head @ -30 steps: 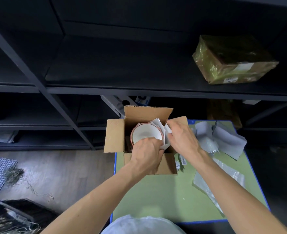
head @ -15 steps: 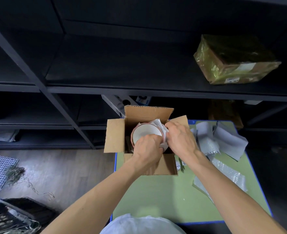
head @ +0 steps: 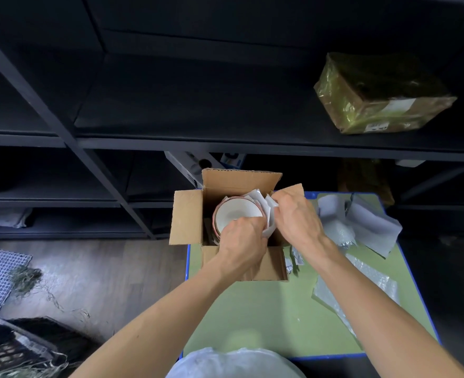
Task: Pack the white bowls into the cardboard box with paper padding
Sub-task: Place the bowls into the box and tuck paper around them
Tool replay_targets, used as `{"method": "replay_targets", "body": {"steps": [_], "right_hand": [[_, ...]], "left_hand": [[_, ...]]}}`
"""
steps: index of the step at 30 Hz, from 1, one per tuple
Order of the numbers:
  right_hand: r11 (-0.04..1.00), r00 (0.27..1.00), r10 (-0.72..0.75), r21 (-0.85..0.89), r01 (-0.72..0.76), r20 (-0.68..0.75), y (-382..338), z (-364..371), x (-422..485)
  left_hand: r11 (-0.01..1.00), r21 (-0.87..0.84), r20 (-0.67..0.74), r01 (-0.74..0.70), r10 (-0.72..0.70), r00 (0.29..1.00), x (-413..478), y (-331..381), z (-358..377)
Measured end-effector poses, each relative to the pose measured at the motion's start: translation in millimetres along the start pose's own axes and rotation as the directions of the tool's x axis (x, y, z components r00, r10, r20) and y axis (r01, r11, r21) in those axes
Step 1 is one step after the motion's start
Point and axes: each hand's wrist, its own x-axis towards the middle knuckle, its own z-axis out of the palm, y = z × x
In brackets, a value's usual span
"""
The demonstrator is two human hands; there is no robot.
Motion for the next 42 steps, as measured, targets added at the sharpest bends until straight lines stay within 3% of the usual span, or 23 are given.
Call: {"method": "replay_targets", "body": {"steps": [4,8,12,16,23,31,42], "right_hand": [[0.999,0.999,-0.036,-0.012,0.037,0.041,1.7,8.7,-3.8],[0.997,0.997,-0.042,-0.069,0.046,0.059,-2.4,12.1,-2.1],[0.997,1.0,-0.013,-0.076,0.013,0.002,-0.2,12.7,-2.4],[0.988,0.997,-0.044,-0.147,0.052,0.056,-1.9,16.3,-2.8],[0.984,0.997,-0.067,-0.164,0.072,0.032,-2.3,16.3,-8.0],[0.998,0.998,-0.055,0.015,0.055,-0.035,4.4,10.7,-9.8],[0.982,0.999,-0.042,0.184,0.047,-0.03,9.8,10.3,-28.8]], "left_hand": [[0.997,-0.036,0.072,0.071,-0.069,0.995,5.1,-4.3,-5.7],[0.998,-0.028,0.159,0.056,-0.051,0.986,10.0,-5.3,-17.1],[0.997,0.07,0.217,0.027,-0.042,0.975,8.3,-6.0,-30.7],[0.987,0.16,0.272,-0.005,-0.039,0.962,5.7,-6.9,-36.8],[0.98,0.197,0.226,-0.033,-0.012,0.974,7.0,-8.2,-30.9],[1.0,0.027,0.132,0.011,-0.014,0.991,1.3,-16.0,-24.5],[0.998,0.062,0.023,-0.011,0.01,1.0,-16.9,-18.1,-13.2]]}}
